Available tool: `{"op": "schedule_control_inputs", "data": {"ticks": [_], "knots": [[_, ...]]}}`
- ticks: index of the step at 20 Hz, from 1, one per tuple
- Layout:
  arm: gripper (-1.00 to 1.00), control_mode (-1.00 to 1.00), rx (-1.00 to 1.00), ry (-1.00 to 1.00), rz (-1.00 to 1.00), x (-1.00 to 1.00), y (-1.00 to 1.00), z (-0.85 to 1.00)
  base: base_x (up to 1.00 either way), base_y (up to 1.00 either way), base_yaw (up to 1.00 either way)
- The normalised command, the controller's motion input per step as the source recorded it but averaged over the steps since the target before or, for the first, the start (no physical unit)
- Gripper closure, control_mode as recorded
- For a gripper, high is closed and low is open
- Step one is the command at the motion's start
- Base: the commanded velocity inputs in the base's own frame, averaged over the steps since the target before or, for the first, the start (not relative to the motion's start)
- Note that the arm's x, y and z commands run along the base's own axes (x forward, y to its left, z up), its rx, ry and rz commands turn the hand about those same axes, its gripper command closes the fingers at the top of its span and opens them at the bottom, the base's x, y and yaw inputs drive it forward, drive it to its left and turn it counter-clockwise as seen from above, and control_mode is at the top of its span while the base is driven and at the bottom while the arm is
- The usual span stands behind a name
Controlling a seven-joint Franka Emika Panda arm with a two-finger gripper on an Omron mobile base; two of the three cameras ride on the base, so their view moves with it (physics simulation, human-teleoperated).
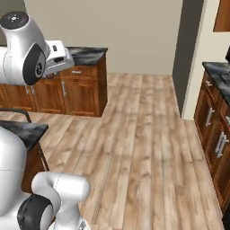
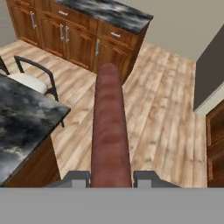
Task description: Move the hot dog bun to the plate on the dining table and place the condiment next to that plate. Then navigate to the fridge and take the sausage and place it on the plate as well.
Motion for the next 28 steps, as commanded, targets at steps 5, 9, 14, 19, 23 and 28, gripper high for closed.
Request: {"op": "schedule_control_inputs", "data": {"ticks": [5, 9, 14, 19, 23, 28], "knots": [[1.0, 1.0, 0.0, 0.0, 0.0, 0.0, 0.0, 0.0, 0.78, -0.58, 0.5], [1.0, 1.0, 0.0, 0.0, 0.0, 0.0, 0.0, 0.0, 0.73, -0.73, 0.43], [1.0, 1.0, 0.0, 0.0, 0.0, 0.0, 0.0, 0.0, 0.66, -0.63, 0.48], [1.0, 1.0, 0.0, 0.0, 0.0, 0.0, 0.0, 0.0, 0.6, -0.46, 0.57], [1.0, 1.0, 0.0, 0.0, 0.0, 0.0, 0.0, 0.0, 0.59, -0.46, 0.58], [1.0, 1.0, 0.0, 0.0, 0.0, 0.0, 0.0, 0.0, 0.56, -0.5, 0.57]]}}
